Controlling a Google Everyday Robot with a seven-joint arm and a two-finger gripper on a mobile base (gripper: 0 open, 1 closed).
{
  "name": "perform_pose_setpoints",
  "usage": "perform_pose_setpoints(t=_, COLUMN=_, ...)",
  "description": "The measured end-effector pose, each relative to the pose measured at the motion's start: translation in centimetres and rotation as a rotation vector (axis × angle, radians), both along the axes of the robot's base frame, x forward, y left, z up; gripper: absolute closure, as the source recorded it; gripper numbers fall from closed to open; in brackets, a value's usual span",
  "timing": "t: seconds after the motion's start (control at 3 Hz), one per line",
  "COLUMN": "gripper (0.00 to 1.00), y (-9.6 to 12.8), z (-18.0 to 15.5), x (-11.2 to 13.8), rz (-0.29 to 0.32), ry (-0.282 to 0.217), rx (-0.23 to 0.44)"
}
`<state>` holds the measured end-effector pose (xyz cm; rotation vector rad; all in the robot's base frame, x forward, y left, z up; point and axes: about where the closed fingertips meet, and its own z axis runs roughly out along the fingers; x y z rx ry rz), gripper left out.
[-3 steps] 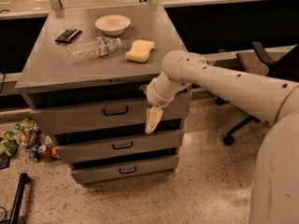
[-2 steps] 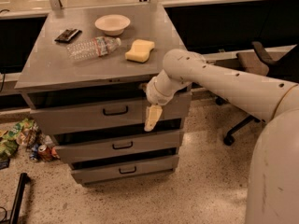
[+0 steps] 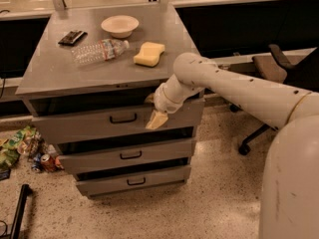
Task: Open top drawer
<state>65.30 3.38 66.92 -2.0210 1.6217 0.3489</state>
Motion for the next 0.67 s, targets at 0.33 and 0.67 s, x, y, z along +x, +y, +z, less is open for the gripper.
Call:
perform_pose_setpoints(t=0.33, gripper=0.72, y=0.0, z=0.0, x=-1.2, rz=-0.012, ry=0.028, rx=0.009)
perform_pose_setpoints(t=0.67, gripper=0.99, y=0.0, z=0.3, x=-2.2, rz=-0.018, ry=0.050, rx=0.013)
